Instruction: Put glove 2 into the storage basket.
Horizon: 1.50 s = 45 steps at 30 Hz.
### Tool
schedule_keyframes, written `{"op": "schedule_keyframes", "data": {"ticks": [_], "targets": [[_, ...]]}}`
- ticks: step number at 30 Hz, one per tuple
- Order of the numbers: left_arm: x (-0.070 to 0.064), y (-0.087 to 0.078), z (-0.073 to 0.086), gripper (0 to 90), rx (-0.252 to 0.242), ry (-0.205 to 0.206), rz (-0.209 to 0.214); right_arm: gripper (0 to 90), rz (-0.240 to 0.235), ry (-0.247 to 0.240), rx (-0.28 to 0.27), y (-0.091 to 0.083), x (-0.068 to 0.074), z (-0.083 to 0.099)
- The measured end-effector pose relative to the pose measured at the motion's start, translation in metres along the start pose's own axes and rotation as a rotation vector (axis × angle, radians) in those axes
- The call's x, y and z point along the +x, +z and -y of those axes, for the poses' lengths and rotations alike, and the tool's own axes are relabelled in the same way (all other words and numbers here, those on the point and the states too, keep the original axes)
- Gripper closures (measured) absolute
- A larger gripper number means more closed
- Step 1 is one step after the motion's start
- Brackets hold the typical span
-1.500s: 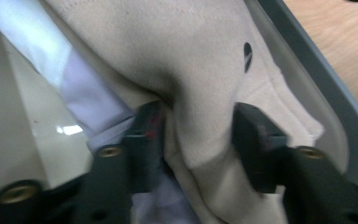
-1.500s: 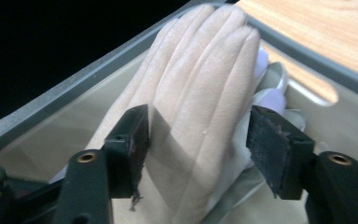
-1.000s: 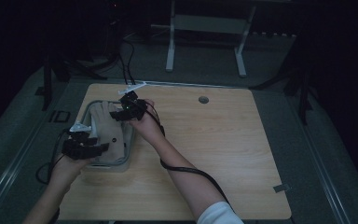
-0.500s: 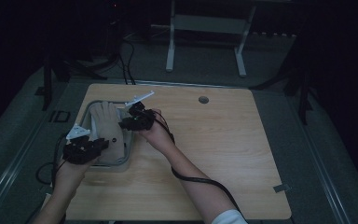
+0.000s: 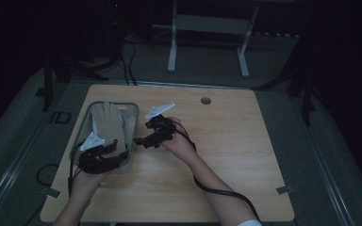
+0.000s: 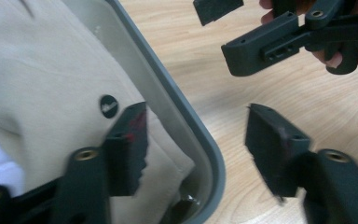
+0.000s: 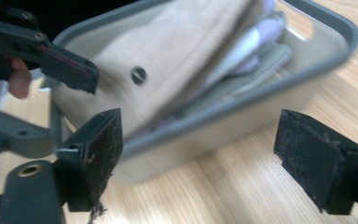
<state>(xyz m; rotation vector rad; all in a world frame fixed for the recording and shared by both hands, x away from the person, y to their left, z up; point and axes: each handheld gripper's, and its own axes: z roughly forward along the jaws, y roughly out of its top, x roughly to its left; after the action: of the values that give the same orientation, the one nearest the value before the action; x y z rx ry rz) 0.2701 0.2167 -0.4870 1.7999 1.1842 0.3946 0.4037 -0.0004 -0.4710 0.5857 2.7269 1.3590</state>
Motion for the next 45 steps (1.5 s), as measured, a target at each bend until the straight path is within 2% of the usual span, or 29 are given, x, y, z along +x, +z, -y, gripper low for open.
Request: {"op": "schedule_keyframes", "data": {"ticks": [3,4,5,6,16,19,27,31,37,40,43,45], "targets": [[-0.003,0.002,0.002,27.2,-0.006,0.011,0.024,16.2,0.013,-0.003,0.003,-0.007,-0.001,0.009],[-0.004,0.003,0.003,27.2,-0.007,0.009,0.037,16.2,0.013,-0.003,0.003,-0.007,-0.001,0.009],[-0.006,0.005,0.004,19.1,-0.013,0.008,0.041,16.2,0.015,0.003,-0.001,-0.011,-0.003,0.016],[-0.008,0.006,0.005,17.8,-0.02,0.015,0.039,16.3,0.02,0.005,0.002,-0.012,-0.004,0.019],[-0.031,0.013,0.013,16.2,-0.03,0.079,0.065,17.4,0.035,-0.005,0.029,-0.02,-0.009,0.045],[-0.039,0.016,0.015,16.1,-0.027,0.112,0.076,17.4,0.047,-0.008,0.038,-0.023,-0.009,0.054],[-0.052,0.022,0.02,16.1,-0.028,0.141,0.105,16.9,0.069,-0.016,0.041,-0.036,-0.013,0.072],[-0.063,0.032,0.026,16.1,-0.009,0.17,0.14,15.1,0.078,-0.022,0.05,-0.042,-0.016,0.087],[-0.073,0.046,0.035,16.1,0.014,0.187,0.197,15.1,0.076,-0.015,0.072,-0.047,-0.019,0.106],[-0.078,0.053,0.038,16.1,0.032,0.211,0.219,15.1,0.076,-0.021,0.08,-0.05,-0.021,0.115],[-0.082,0.06,0.041,14.6,0.054,0.237,0.269,15.1,0.071,-0.021,0.077,-0.052,-0.021,0.122],[-0.085,0.064,0.043,14.7,0.065,0.245,0.283,15.1,0.078,-0.022,0.085,-0.054,-0.021,0.127]]}}
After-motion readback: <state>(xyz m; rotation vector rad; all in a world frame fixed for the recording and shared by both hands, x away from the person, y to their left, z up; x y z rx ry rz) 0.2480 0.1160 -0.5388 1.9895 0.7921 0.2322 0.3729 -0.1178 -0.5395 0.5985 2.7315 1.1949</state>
